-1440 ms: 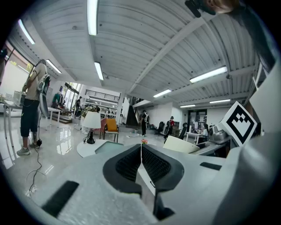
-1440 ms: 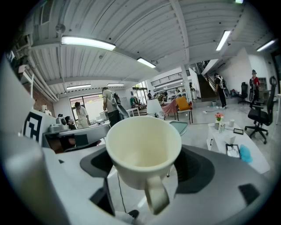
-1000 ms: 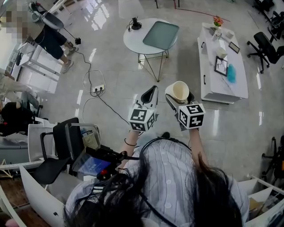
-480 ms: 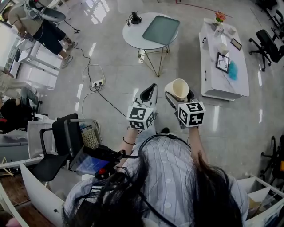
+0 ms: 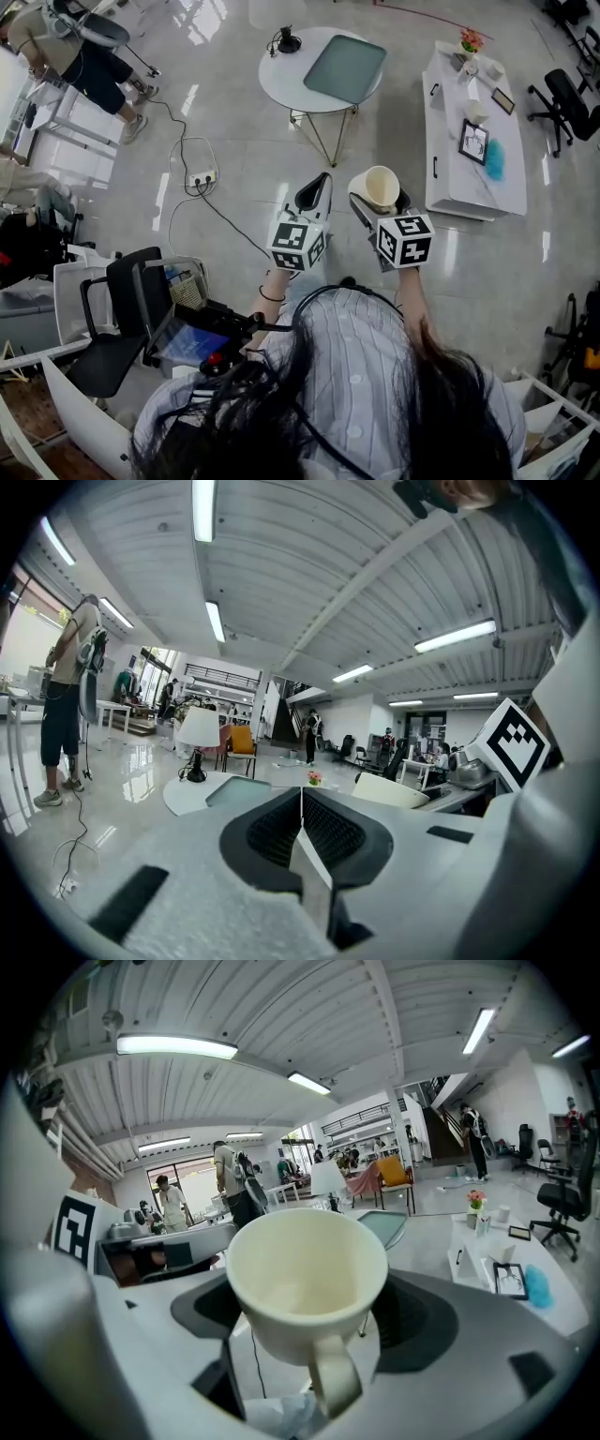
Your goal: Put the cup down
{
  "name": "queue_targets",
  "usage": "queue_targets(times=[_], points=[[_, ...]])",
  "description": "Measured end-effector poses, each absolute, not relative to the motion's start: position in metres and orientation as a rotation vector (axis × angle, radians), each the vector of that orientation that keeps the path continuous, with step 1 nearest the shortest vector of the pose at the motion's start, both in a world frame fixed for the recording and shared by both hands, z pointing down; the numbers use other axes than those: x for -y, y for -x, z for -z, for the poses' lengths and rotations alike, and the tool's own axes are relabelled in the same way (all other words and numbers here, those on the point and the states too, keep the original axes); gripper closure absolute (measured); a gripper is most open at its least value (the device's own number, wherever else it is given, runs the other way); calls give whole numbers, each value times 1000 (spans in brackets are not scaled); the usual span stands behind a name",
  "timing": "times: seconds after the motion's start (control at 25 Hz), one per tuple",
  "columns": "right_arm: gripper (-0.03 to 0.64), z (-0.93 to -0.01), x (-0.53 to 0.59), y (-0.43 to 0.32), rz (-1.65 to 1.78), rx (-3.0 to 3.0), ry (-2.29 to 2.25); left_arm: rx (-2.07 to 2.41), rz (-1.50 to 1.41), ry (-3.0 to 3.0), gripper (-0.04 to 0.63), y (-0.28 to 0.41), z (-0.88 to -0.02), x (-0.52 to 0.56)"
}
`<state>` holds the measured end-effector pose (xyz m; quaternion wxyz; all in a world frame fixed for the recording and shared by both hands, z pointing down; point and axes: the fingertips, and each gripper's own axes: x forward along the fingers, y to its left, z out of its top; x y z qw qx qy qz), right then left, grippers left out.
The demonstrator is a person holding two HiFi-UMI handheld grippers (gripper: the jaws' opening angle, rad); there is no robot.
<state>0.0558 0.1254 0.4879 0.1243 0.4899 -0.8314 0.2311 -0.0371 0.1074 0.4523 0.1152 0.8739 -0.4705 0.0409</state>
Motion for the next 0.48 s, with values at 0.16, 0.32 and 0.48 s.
queue_targets(times=[0.16,0.32,0.48], points=[[209,-493,-90,-47,-684,2409,-1419,1376,-122,-2552,577,46,-455,-68],[209,-493,-54,-40,-703,2393,-1426,1365,-127,-2549,577,57,-453,-25],[209,-494,-19,-36,-720,2372,-1445,1329,-136,-2557,577,60,-453,14]])
